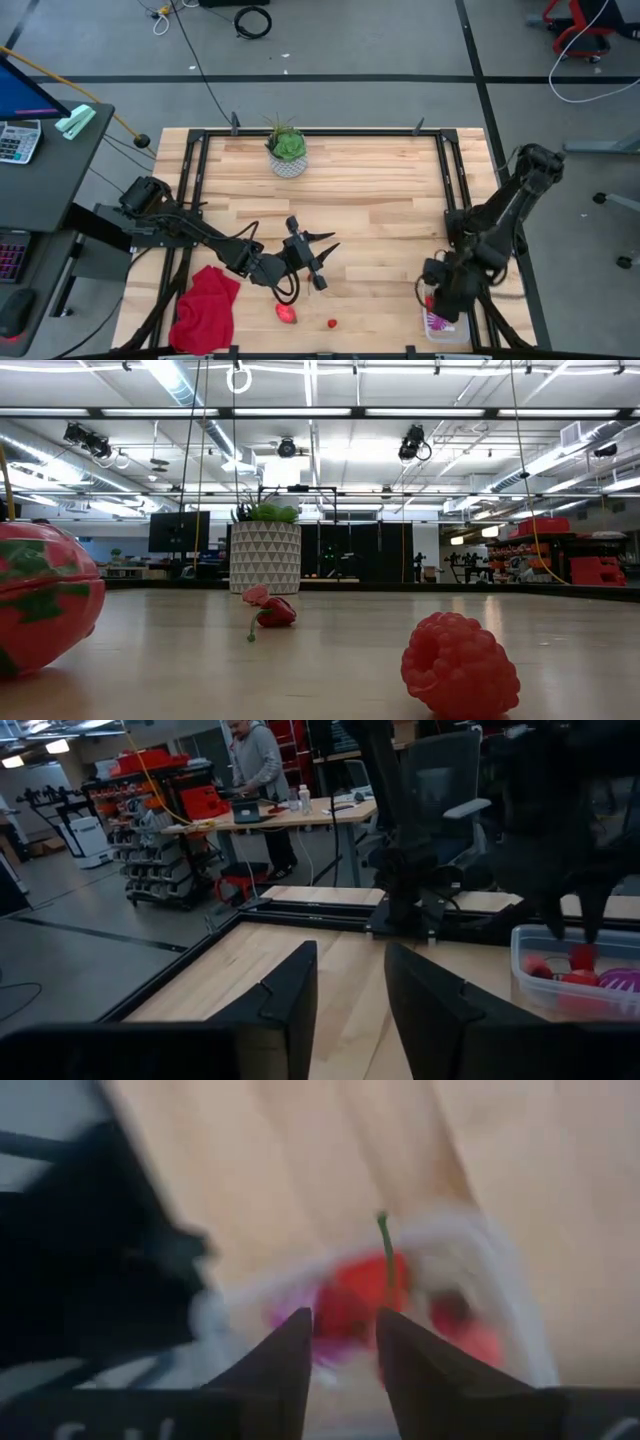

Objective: Pick and placing Produce into tupperware
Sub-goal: Put the red cherry into the transparent container

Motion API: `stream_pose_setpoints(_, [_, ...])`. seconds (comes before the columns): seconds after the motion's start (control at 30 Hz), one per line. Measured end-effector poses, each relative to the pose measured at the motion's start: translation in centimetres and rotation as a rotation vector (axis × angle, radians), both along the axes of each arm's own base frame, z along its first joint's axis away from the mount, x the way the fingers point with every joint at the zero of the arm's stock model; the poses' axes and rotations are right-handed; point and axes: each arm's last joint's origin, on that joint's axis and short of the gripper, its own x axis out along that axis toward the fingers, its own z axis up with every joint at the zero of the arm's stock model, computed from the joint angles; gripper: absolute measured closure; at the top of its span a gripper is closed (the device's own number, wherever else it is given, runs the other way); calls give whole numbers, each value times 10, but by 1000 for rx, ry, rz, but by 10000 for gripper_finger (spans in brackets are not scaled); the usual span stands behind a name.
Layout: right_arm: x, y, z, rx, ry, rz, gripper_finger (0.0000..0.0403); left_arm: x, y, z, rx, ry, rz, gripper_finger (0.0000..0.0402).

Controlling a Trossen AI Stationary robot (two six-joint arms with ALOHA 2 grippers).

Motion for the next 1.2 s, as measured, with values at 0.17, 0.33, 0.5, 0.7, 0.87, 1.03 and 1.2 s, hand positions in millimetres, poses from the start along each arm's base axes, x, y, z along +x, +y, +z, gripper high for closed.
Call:
stream_pose_setpoints(0.17, [-21,15,-22,-143,147,-10,242,0,0,0,-16,-9,1,272])
stream_pose_setpoints(0.33, [-25,22,-28,-143,193,28,210,0,1,0,-17,-9,3,276])
stream_pose_setpoints(0.5, [-16,13,-21,-153,90,47,192,2,5,0,-17,-9,14,280])
stream_pose_setpoints(0.7, [15,-9,-7,-293,-250,-8,192,3,8,0,-14,-8,23,275])
stream_pose_setpoints(0.87, [61,-11,-1,-421,-601,82,192,4,8,0,-11,-6,23,275])
stream_pose_setpoints(1.03, [116,-2,-12,-472,-844,216,192,4,8,0,11,6,22,277])
stream_pose_setpoints(1.2, [158,-6,-41,-518,-941,282,192,2,8,3,39,16,22,273])
